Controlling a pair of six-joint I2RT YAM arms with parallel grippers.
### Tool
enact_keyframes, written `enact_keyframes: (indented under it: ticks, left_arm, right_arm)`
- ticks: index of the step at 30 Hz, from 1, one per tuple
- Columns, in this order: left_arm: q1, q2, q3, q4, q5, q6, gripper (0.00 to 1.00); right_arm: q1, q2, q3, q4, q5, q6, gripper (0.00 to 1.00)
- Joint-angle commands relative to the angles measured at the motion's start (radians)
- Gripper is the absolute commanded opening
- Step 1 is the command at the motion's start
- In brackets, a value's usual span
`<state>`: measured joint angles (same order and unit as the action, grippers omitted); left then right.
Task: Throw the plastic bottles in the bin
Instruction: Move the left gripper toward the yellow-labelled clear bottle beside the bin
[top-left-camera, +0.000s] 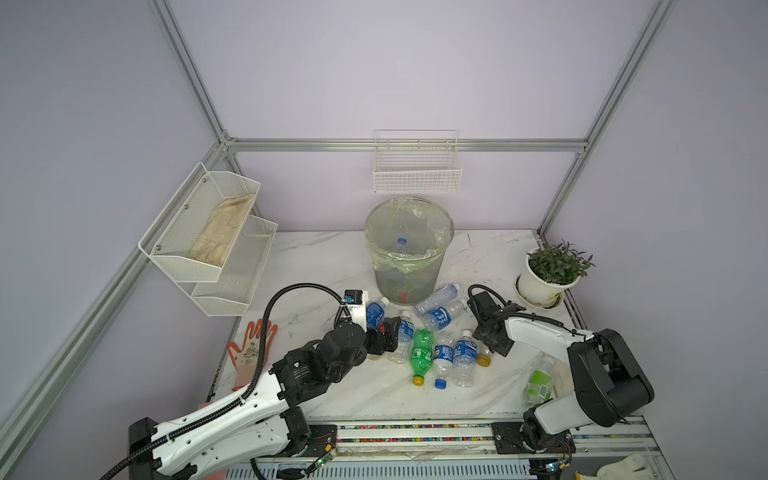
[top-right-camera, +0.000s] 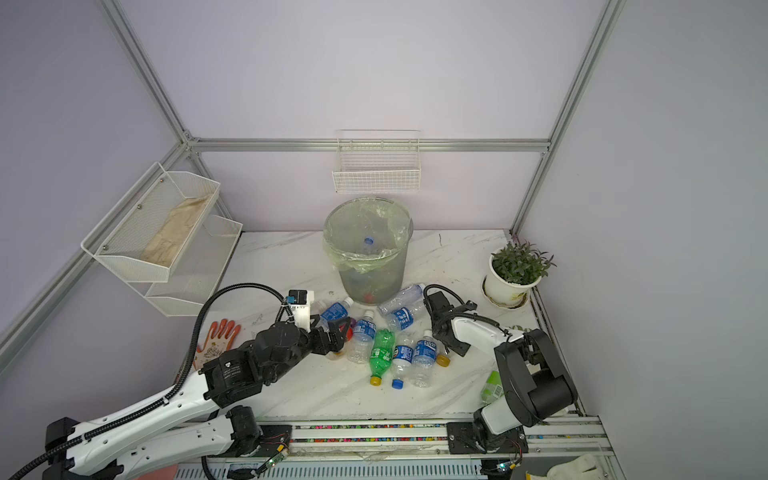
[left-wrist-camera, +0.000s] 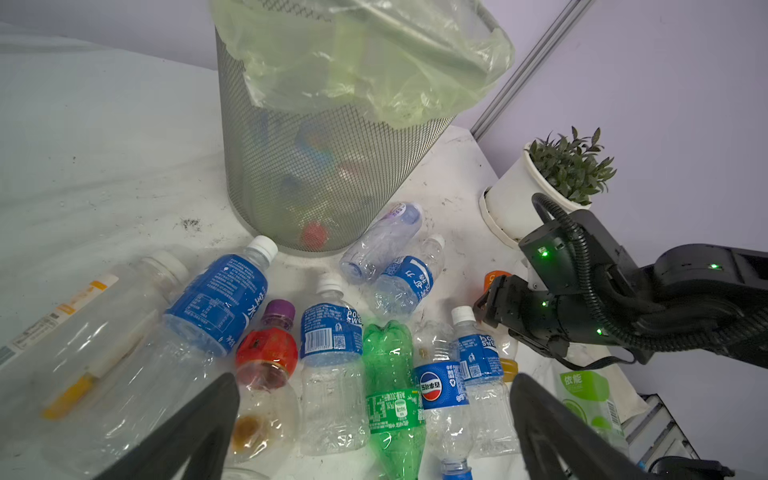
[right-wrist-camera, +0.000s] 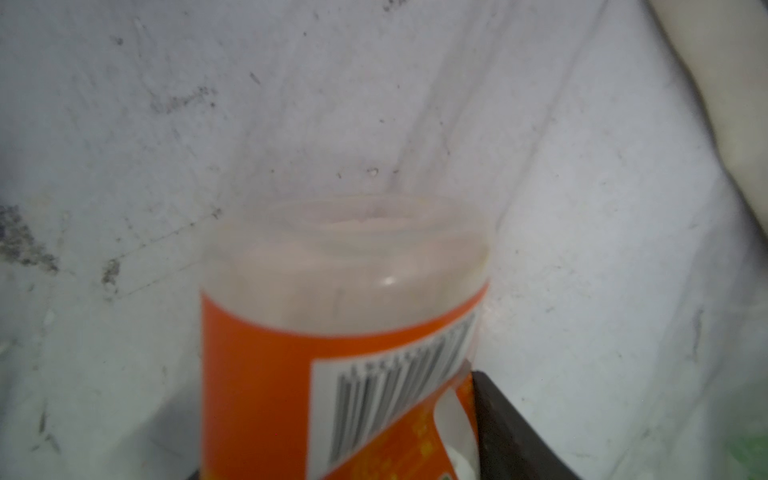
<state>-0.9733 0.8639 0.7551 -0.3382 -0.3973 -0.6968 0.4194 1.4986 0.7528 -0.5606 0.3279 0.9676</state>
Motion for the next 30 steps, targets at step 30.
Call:
enact_keyframes:
  ticks: [30]
  left_arm:
    - [0.52,-0.044,-0.077,0.024,0.36,0.056,1.0]
  right_arm:
    - [-0.004,-0.263,0.023,-0.161,0.099,0.029,0.53]
